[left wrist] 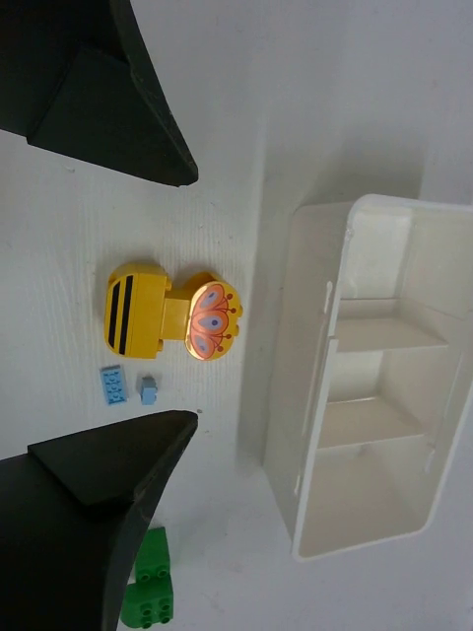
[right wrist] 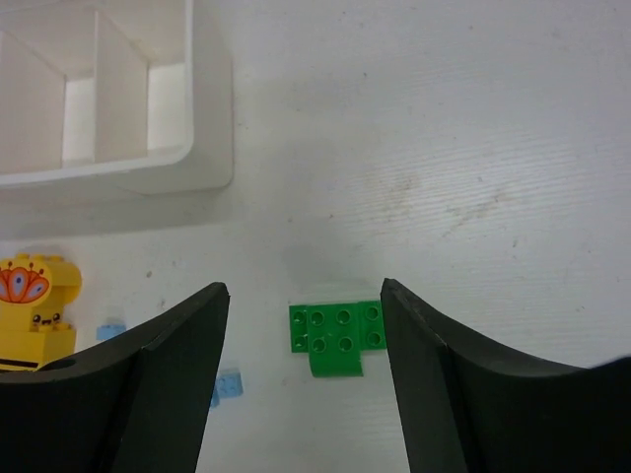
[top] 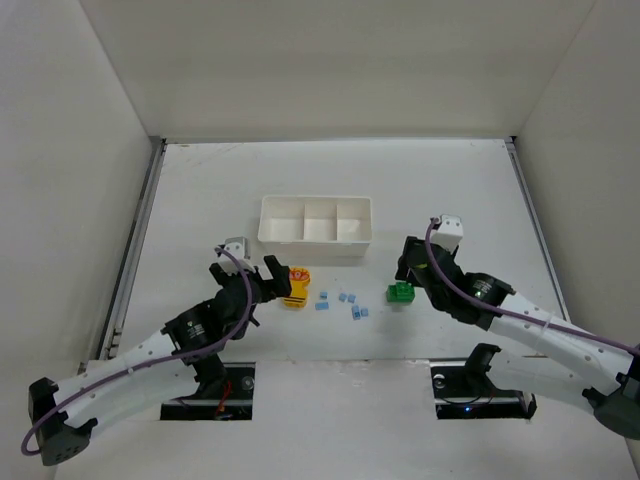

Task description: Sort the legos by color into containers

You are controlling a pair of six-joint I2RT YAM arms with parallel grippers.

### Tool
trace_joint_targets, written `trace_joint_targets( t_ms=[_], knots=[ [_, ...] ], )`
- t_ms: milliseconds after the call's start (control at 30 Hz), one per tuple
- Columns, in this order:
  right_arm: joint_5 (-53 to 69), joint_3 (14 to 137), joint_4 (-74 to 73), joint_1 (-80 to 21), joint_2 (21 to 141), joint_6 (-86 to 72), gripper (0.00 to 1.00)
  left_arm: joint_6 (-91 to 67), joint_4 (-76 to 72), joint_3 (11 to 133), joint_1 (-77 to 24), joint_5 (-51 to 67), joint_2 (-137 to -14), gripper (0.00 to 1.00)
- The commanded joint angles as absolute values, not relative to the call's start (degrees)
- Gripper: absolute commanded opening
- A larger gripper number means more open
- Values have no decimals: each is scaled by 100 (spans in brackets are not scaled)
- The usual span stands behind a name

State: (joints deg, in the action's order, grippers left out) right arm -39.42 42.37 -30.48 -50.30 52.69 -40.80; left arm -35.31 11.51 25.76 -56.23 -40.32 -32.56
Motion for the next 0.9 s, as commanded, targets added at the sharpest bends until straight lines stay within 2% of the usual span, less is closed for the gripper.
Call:
trace_joint_targets(
  t_ms=[0,100,267,333,467,633,667,700,733,800,867],
  knots=[
    [-4148,4509,-3366,-5005,5238,-4245,67,-3480,800,2470,-5682,-3955,-3226,100],
    [-4140,4561,-3462,-4979,5203,-4192,52,-3437,581,2470,-5708,-3877,-3094,100],
    [-4043,4527,-3507,-4742,5124,-4184,19,-3200,-236,2434,-5884,-3701,-3199,100],
    [-3956,4500,-3516,-4680,5072,-4184,13,-3155,-508,2470,-6024,-3709,-3330,100],
    [-3867,4386,-3621,-4654,4835,-4219,16,-3208,-879,2670,-6331,-3727,-3681,100],
    [-3797,4132,-3727,-4732,4588,-4412,37,-2665,-940,3347,-6543,-3595,-4577,100],
    [-3762,4061,-3727,-4741,4588,-4456,41,-2533,-993,3488,-6561,-3595,-4771,91],
    [-3736,3991,-3727,-4750,4579,-4491,44,-2392,-1045,3637,-6509,-3569,-4973,60],
    [-3701,3921,-3692,-4750,4579,-4491,47,-2312,-1020,3813,-6447,-3551,-5175,40],
    [-3578,3780,-3604,-4742,4623,-4491,50,-2311,-836,4190,-6368,-3542,-5631,20],
    [-3464,3683,-3437,-4768,4684,-4474,50,-2312,-782,4437,-6324,-3559,-5966,17]
  ],
)
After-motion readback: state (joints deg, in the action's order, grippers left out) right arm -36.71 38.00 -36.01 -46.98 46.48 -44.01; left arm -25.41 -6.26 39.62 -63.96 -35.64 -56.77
